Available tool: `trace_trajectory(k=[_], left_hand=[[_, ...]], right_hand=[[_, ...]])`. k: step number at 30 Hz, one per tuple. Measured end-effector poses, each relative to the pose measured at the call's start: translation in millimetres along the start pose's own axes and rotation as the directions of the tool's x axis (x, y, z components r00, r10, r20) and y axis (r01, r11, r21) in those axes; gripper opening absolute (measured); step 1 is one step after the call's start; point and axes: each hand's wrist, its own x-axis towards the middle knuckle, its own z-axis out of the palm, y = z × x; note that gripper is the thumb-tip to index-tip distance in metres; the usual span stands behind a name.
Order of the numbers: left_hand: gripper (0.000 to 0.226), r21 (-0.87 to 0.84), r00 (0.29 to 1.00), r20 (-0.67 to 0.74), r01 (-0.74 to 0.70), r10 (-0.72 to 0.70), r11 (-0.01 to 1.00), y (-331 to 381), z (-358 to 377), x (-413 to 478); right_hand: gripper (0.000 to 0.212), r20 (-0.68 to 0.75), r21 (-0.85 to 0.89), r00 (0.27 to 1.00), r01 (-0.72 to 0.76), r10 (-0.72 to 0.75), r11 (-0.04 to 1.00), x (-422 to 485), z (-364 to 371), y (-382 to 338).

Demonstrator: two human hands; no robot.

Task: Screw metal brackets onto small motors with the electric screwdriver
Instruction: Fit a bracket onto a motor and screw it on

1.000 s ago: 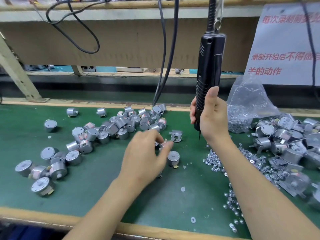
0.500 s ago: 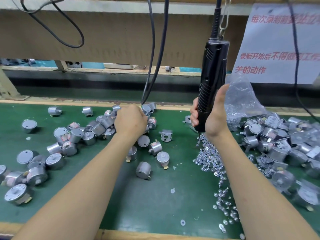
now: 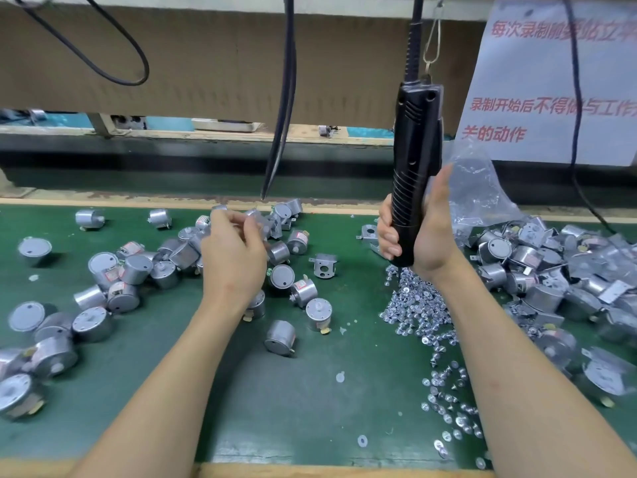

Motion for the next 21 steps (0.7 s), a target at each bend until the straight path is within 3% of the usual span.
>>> trace_trajectory(k=[4,10,21], left_hand=[[0.007,0.014,0.997,0.056,0.061,-0.061,0.998,-6,-8,-7],[0.010,0.043,0.995,0.101,-0.005,0.001,0.999,-5,-11,-13],[0.011,-0.079,0.991,0.131,0.011,-0.001,0.997,0,-11,-19]], right_hand=[[0.089,0.030,-0.008,0.999,-0.020,0.020,1.000,-1,-2,0],[0.088,0.043,-0.001,0.999,-0.032,0.032,0.999,-2,-1,2],[0.089,0.067,-0.022,0.996,-0.061,0.062,0.998,-2,4,5]])
